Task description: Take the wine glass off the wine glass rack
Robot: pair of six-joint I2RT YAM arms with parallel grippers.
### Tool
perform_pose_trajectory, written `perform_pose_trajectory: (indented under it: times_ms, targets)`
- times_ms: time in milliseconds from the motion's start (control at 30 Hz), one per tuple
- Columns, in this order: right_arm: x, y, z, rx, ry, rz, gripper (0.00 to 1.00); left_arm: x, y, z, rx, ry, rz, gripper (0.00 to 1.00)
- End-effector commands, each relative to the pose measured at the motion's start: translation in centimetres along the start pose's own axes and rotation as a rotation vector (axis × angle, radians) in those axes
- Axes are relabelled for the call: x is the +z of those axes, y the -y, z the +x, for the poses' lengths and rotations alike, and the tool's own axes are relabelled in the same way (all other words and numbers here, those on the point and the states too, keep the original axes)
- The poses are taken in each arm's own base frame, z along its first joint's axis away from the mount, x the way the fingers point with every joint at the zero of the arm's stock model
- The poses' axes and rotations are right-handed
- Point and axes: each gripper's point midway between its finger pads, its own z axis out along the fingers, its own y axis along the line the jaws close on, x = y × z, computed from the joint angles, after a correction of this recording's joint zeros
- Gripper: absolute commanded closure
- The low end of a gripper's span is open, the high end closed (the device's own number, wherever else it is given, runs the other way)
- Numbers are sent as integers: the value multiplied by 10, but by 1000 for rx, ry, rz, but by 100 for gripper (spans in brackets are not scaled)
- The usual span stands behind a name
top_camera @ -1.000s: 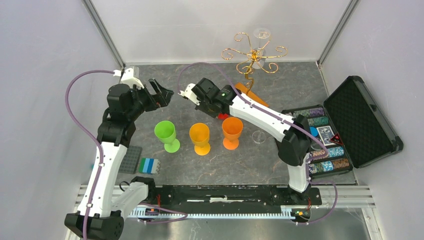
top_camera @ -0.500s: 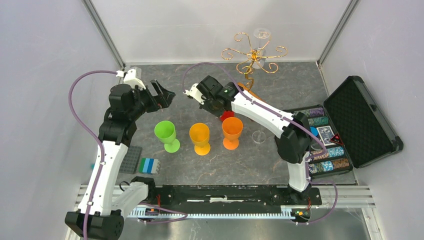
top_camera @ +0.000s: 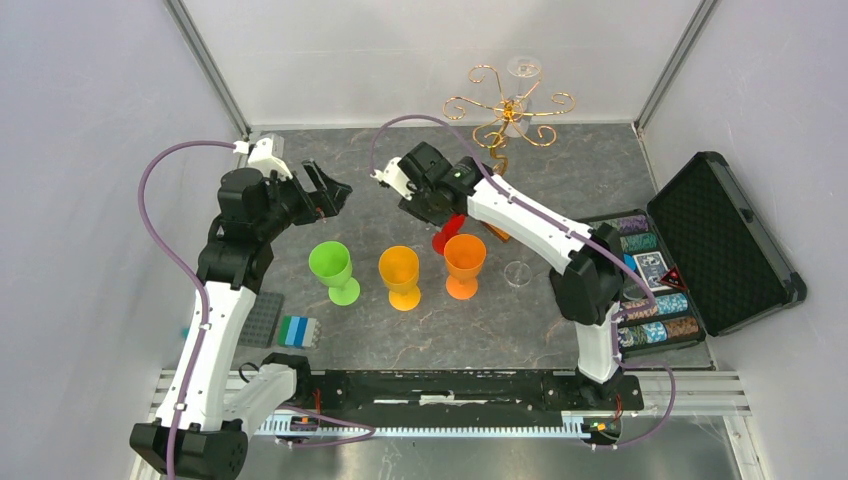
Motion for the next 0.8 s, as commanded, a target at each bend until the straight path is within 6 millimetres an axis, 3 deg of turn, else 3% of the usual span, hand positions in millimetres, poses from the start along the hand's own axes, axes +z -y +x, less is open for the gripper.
perform_pose_trajectory:
  times_ms: [0,100,200,300,433,533,600,767]
  targets:
    - [-44,28,-44,54,164,74,52,-6,9,-17,57,48,35,0]
    - [-69,35,-66,77,271,80,41,-7,10,-18,57,51,36,0]
    - [-102,28,-92,75,437,11,31,-10,10,-20,60,57,34,0]
    - [-145,20,-115,64,629,-62,25,-11,10,-19,61,56,33,0]
    - [-205,29,-133,88,835,-51,20,-13,9,-19,67,58,25,0]
    - [-248,51,-135,138,953,23,13,-14,9,-20,70,61,22,0]
    - [-264,74,-130,197,986,113,9,-15,9,-20,70,64,23,0]
    - [-277,156,-96,454,973,370,6,-16,9,-19,73,62,26,0]
